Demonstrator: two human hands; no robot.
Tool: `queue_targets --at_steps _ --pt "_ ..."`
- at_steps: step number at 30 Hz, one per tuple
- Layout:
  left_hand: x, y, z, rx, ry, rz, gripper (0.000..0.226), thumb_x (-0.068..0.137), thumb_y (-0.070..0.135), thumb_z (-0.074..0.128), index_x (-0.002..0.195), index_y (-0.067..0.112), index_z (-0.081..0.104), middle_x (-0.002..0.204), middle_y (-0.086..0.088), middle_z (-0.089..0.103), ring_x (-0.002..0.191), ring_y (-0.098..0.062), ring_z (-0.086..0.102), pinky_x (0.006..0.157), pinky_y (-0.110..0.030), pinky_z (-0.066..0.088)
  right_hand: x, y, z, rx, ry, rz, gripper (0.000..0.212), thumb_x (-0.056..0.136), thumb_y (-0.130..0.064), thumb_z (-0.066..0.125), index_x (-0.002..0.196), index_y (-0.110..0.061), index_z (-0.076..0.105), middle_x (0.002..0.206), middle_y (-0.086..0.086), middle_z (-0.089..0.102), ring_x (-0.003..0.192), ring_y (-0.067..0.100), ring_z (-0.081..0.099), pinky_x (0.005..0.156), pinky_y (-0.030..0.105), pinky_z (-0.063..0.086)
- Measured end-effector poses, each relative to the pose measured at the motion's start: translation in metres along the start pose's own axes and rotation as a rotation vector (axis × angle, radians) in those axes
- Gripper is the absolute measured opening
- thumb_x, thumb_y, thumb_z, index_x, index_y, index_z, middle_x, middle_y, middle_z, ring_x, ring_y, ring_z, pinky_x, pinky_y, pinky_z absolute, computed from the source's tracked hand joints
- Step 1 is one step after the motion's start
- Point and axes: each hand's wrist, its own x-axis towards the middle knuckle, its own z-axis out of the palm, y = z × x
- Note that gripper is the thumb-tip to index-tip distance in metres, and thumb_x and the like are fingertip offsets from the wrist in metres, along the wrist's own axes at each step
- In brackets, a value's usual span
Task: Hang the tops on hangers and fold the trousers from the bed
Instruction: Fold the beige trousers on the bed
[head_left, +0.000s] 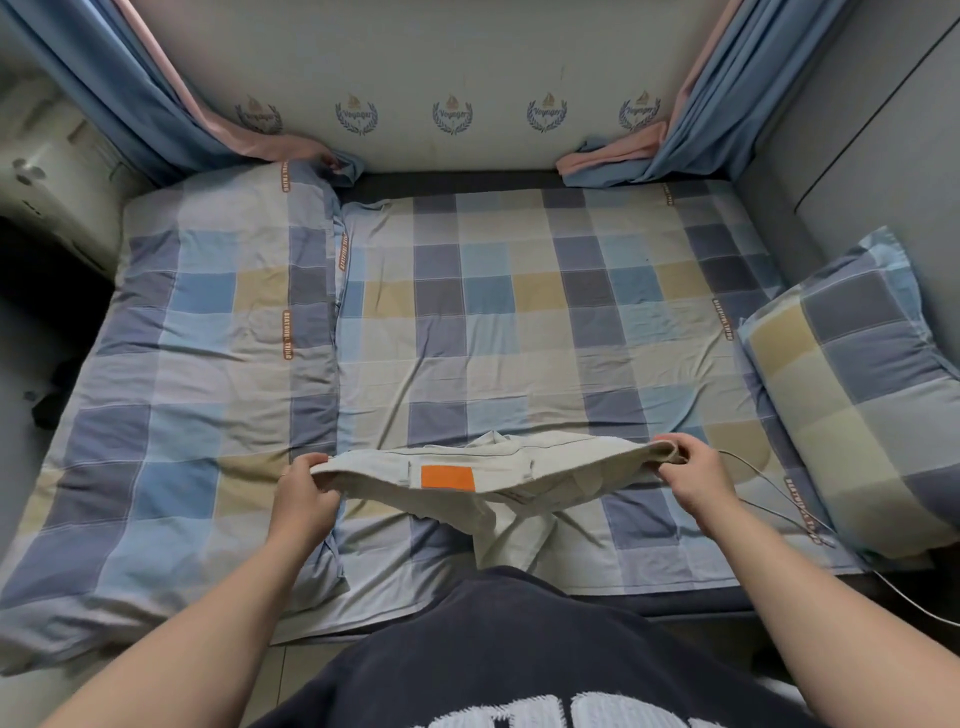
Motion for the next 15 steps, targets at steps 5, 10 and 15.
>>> queue_targets --at_steps 5,10,15 --pt "0.000 0.010 -0.008 -0.014 0.159 -0.012 0.038 0.079 -0.011 0.054 0.107 0.007 0.073 0.105 -0.021 0.071 0.099 -0.040 0.063 0.085 -0.041 0.047 -0.001 -0.015 -0.010 -0.347 0.205 -0.215 0.016 0.089 0.002 0.051 0.084 -0.010 0.060 0.080 0.015 0.063 0.077 0.036 0.054 0.065 0.039 0.039" --pt "0.043 0.048 -0.039 -0.198 0.251 -0.036 0.016 0.088 0.010 0.064 0.098 0.001 0.073 0.097 -0.024 0.063 0.097 -0.044 0.059 0.086 -0.045 0.049 0.018 -0.063 -0.028 -0.400 0.311 -0.350 0.013 0.098 -0.012 0.047 0.085 -0.016 0.046 0.082 0.023 0.058 0.078 0.042 0.054 0.065 0.046 0.045" --pt "0.085 0.137 -0.091 -0.537 0.352 0.092 0.014 0.099 0.026 0.057 0.093 0.013 0.060 0.091 -0.010 0.062 0.084 -0.024 0.055 0.072 -0.035 0.042 0.037 -0.154 -0.052 -0.180 0.419 -0.556 0.016 0.101 -0.016 0.047 0.085 -0.013 0.049 0.079 0.016 0.061 0.075 0.039 0.056 0.062 0.042 0.041"
